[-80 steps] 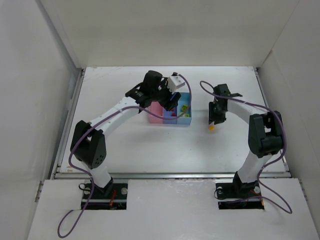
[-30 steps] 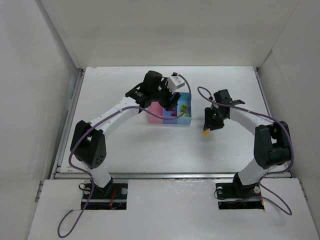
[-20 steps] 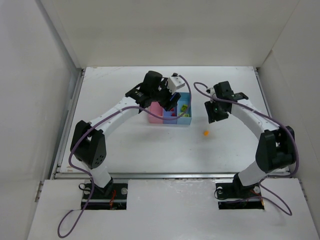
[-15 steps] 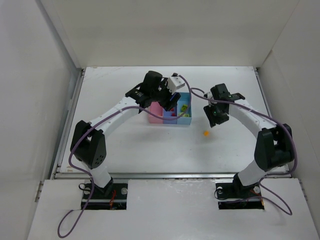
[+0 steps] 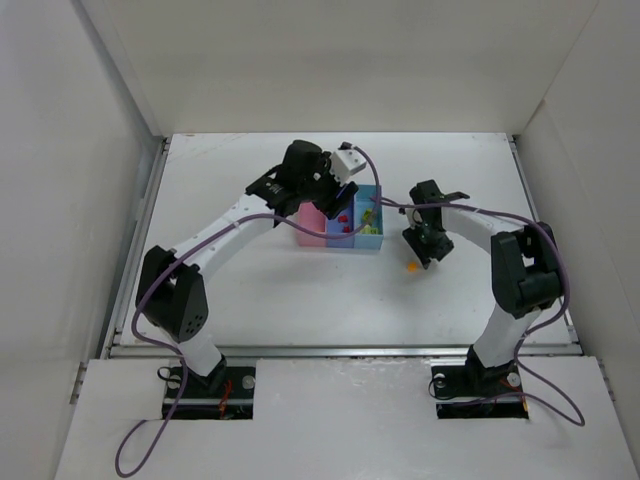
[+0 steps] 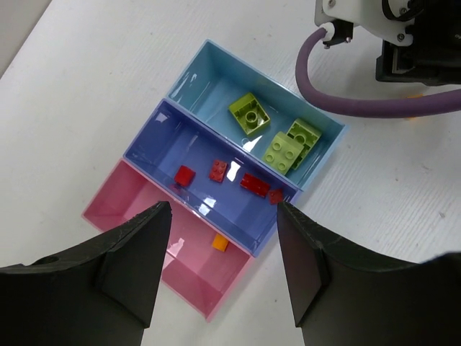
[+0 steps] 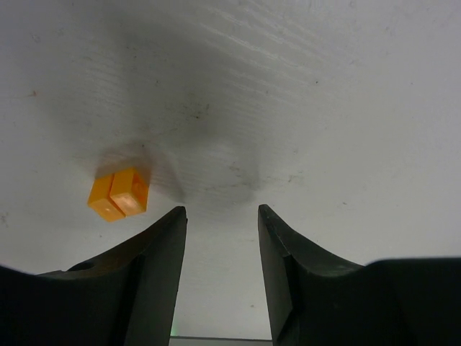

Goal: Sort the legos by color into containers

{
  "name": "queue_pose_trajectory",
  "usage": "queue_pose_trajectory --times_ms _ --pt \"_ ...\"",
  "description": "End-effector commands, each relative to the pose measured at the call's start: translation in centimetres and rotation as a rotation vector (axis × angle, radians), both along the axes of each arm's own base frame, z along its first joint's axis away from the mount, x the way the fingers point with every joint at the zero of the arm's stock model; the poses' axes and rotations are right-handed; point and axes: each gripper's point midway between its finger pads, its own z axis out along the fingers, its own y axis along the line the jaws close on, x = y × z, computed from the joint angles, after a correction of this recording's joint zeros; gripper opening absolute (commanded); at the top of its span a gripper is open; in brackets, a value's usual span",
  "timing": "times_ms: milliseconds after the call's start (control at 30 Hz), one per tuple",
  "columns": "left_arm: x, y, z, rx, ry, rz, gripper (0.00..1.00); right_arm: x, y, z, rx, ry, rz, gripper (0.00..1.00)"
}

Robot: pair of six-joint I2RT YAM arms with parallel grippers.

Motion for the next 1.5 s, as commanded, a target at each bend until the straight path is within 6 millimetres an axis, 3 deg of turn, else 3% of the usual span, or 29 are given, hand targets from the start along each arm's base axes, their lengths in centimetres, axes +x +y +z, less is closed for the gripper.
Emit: queue_pose_trajectory --times_ms 0,133,333,600,700,867,933,1167,1467 --pt "-0.2 0.7 5.4 -0.064 -0.074 0.026 0.58 1.8 1.8 0.6 0.043 -0.086 0.044 0.5" --pt "-0.4 0.6 5.9 -0.073 -0.063 0.022 0.58 1.5 2.3 -0.8 0.029 -0.051 0.077 0.5" --pt "-0.3 0.5 6.1 -0.078 -0.07 0.021 0.58 2.0 3.1 -1.3 0.037 -0.033 0.079 0.5" --pt "-0.2 1.0 5.9 -0.078 -0.071 0.031 0.58 2.7 5.8 0.5 0.162 -0.065 0.069 0.5" --pt "-0.2 1.0 5.9 -0.078 -0.071 0.031 0.58 2.3 7.4 1.1 0.251 -0.047 0.068 0.5" --pt "-0.4 1.2 5.9 -0.073 -0.077 0.026 0.58 0.6 7.2 0.6 0.236 0.011 0.015 0.5" --pt "-0.4 1.2 5.9 -0.073 -0.077 0.026 0.58 0.4 8.5 1.0 0.248 0.008 0.052 0.5" --pt "-0.7 1.4 5.4 -0.066 -0.068 0.026 0.58 -2.1 9.9 -1.0 0.224 0.113 0.057 0.49" --pt "-1.0 1.7 5.4 -0.056 -0.081 0.017 0.58 -2.3 16.4 1.0 0.268 -0.016 0.258 0.49"
